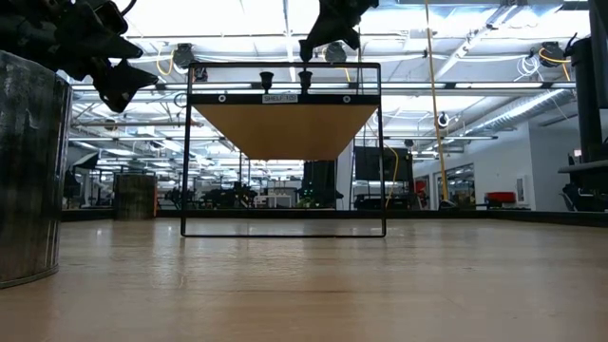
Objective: Pick & Place candle stick holders
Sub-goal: Put the black candle holder on the shelf
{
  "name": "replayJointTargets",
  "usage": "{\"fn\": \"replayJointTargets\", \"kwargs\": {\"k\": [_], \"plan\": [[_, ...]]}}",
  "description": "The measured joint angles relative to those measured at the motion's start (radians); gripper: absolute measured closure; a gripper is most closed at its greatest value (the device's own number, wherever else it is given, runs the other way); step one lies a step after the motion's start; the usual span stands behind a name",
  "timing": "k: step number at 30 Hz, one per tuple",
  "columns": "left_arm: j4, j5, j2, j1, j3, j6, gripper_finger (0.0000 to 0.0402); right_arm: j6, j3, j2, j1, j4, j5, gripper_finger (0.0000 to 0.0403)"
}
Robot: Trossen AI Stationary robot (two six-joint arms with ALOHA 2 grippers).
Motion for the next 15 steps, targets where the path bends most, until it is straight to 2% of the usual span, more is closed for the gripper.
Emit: {"fn": "replayJointTargets", "kwargs": {"k": [13, 15], "plan": [[0.0, 0.0, 0.0, 0.0, 0.0, 0.014, 0.0188, -0.021, -0.001, 0.003, 0.0, 0.033, -0.002, 0.0402], [0.0, 0.0, 0.0, 0.0, 0.0, 0.014, 0.0188, -0.037, -0.001, 0.003, -0.001, 0.034, -0.03, 0.0401]]}}
